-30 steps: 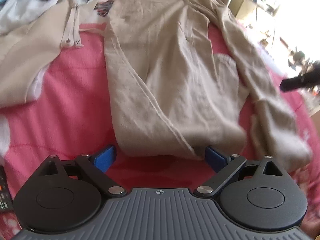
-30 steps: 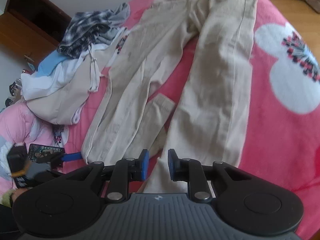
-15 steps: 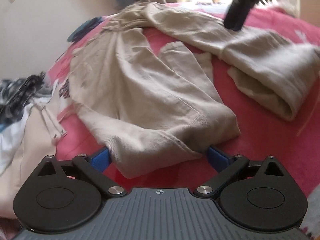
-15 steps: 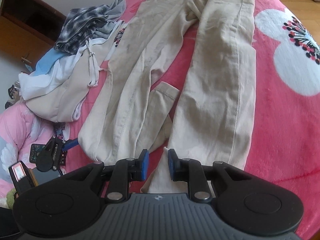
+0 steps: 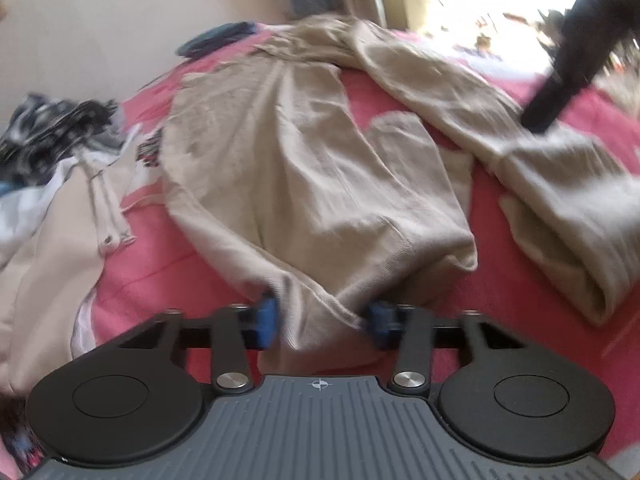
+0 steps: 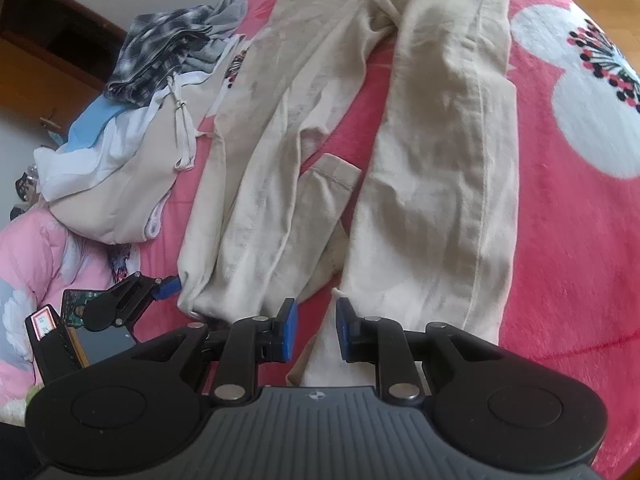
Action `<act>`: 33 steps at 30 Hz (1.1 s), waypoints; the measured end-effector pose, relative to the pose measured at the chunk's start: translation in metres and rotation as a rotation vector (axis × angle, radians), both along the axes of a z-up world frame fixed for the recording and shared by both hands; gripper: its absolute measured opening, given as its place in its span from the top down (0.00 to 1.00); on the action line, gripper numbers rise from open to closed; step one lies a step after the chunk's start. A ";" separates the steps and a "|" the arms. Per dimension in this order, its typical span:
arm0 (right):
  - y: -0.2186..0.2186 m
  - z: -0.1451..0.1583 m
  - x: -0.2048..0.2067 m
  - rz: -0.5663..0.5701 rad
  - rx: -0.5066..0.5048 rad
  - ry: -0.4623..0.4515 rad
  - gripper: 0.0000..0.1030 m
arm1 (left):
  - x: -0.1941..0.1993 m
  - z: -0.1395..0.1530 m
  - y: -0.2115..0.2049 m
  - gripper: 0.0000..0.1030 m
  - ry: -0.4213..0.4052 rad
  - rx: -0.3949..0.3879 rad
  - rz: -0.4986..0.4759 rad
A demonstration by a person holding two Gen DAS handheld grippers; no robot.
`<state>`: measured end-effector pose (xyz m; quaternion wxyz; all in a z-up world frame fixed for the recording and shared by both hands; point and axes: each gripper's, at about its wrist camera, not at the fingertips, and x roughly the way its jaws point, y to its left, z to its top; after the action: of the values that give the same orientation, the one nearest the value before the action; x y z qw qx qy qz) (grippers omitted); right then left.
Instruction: Fold clothes
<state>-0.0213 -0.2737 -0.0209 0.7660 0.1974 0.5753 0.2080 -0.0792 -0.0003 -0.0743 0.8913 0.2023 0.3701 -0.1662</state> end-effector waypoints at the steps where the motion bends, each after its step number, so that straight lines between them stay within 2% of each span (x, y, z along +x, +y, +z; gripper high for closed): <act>1: -0.001 0.000 0.000 -0.004 -0.003 0.002 0.78 | 0.002 0.002 0.003 0.80 -0.005 -0.017 0.021; 4: -0.004 0.000 0.000 -0.015 -0.005 0.000 0.78 | 0.018 0.019 0.019 0.83 -0.061 -0.009 0.096; 9: -0.011 -0.002 -0.001 -0.033 -0.003 0.000 0.78 | 0.054 0.049 0.051 0.81 -0.154 0.021 0.255; 13: -0.017 -0.009 0.001 -0.060 -0.008 0.017 0.78 | 0.103 0.049 0.079 0.57 -0.075 0.097 0.435; 14: -0.019 -0.011 0.001 -0.071 -0.006 0.022 0.78 | 0.108 0.046 0.083 0.56 -0.047 0.104 0.463; 15: -0.022 -0.012 0.001 -0.083 -0.006 0.026 0.78 | 0.110 0.044 0.086 0.48 -0.021 0.099 0.483; 16: -0.025 -0.013 0.001 -0.094 -0.009 0.028 0.78 | 0.109 0.045 0.090 0.40 0.007 0.070 0.491; 18: -0.032 -0.015 0.001 -0.118 -0.015 0.031 0.78 | 0.102 0.048 0.099 0.32 0.057 -0.019 0.499; 21: -0.043 -0.019 0.000 -0.154 -0.043 0.039 0.68 | 0.089 0.060 0.119 0.23 0.097 -0.141 0.549; 24: -0.054 -0.026 -0.001 -0.194 -0.062 0.060 0.67 | 0.078 0.075 0.141 0.18 0.102 -0.231 0.622; 29: -0.065 -0.036 -0.002 -0.244 -0.043 0.090 0.66 | 0.057 0.117 0.139 0.16 -0.100 -0.180 0.647; 31: -0.066 -0.037 -0.003 -0.253 -0.041 0.090 0.66 | 0.048 0.135 0.136 0.08 -0.188 -0.153 0.652; 33: -0.070 -0.036 -0.005 -0.263 -0.048 0.085 0.65 | 0.042 0.149 0.127 0.07 -0.261 -0.154 0.616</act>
<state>-0.0261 -0.3438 -0.0574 0.7661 0.2613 0.5813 0.0837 -0.0369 0.1265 0.0751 0.9521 0.0328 0.2832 0.1107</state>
